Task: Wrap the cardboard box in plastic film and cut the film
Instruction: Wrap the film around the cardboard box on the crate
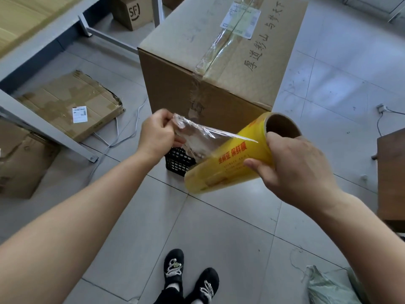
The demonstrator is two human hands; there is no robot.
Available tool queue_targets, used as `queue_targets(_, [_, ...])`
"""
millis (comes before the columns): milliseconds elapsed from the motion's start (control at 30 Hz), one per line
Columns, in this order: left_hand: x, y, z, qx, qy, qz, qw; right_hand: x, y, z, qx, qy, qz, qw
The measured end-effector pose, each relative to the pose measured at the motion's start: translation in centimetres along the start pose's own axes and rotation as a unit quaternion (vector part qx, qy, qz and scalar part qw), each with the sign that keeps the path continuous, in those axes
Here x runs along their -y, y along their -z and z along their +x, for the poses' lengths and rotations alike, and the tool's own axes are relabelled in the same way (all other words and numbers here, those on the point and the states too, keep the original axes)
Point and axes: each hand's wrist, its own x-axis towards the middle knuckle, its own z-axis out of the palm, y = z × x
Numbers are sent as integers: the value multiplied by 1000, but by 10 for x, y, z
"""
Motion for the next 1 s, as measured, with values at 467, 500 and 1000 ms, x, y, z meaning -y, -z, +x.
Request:
queue_targets(467, [-5,-30,50,-112,65,-21,991,34,-22,31,-108,-63,-1,992])
queue_targets(500, [-6,-32,49,-113,81,-25,990,35,-24,34,-109,-68,0,992])
queue_targets(1000, [-8,-62,36,-112,225,-313,916,42,-38,42,-123,-91,23,988])
